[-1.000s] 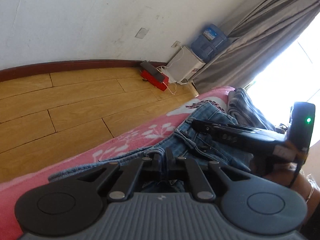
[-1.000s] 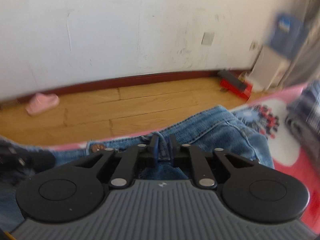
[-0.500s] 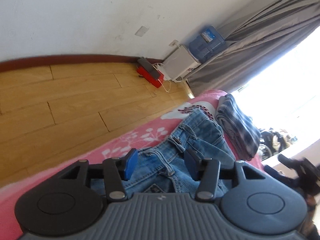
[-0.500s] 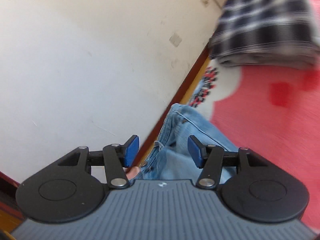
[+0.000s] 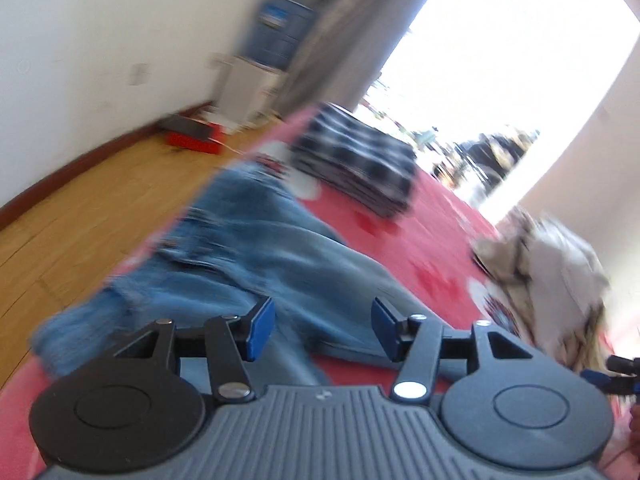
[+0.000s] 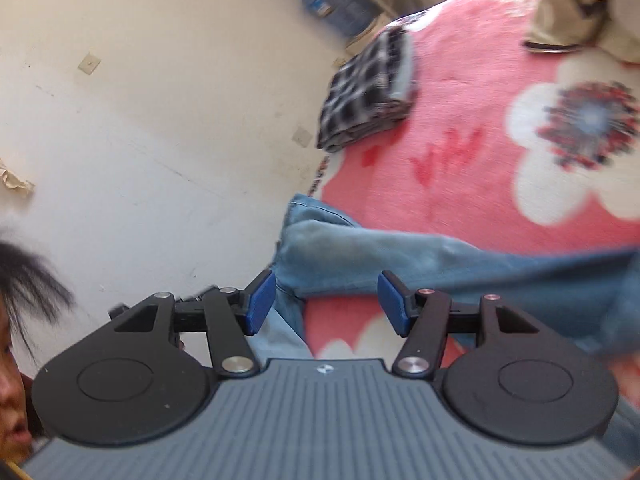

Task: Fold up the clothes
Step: 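Open both grippers, release the waistband and move over the jeans legs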

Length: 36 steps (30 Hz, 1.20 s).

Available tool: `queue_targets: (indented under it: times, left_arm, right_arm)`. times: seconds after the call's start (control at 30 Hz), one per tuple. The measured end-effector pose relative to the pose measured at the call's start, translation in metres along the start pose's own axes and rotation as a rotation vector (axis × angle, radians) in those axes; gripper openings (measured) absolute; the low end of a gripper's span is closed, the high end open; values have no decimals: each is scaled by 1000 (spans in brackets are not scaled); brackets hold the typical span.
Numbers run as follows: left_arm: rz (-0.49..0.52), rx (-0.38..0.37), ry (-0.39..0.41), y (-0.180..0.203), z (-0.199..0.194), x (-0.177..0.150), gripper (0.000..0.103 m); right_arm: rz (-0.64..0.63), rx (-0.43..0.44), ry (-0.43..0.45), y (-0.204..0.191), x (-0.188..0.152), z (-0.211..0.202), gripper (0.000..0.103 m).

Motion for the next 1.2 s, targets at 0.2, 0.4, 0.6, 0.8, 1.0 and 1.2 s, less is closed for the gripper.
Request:
queue_targets:
  times: [0.2,0.4,0.6,0.8,1.0,1.2]
  left_arm:
    - [280,-165,-243,108,25,-41,56]
    - [574,-242,-524,173,41,-92,56]
    - [787,-362,-615,196,45,-147,56]
    - [984,-434,-555,194,35,-200,56]
    - [1100,-446,-461,194,36,-218,56]
    - [1074,-446,-428,199,42,-218,41]
  right_arm:
    - [-4,-179,3,46,-60,-66,58]
    - [-124,-367,-42,67,-94,-81,58]
    - [-107,-564,-1,113,-87,-83,58]
    - [-22,-585,32,139,-79,-74,59]
    - [-175,-599,-27,124,-84,-52,45]
    - [-176,-622,65,110,-89,-65,12]
Point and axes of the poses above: each gripper's, at about its wrist camera, not at the fingertips, and z roughly the way its jaws point, y to its right, x to its top, the point moved 3 cm from there along z, roughly the way its jaws point, and after that the axes turned 12 degrees about y, right-handed, at the moved point
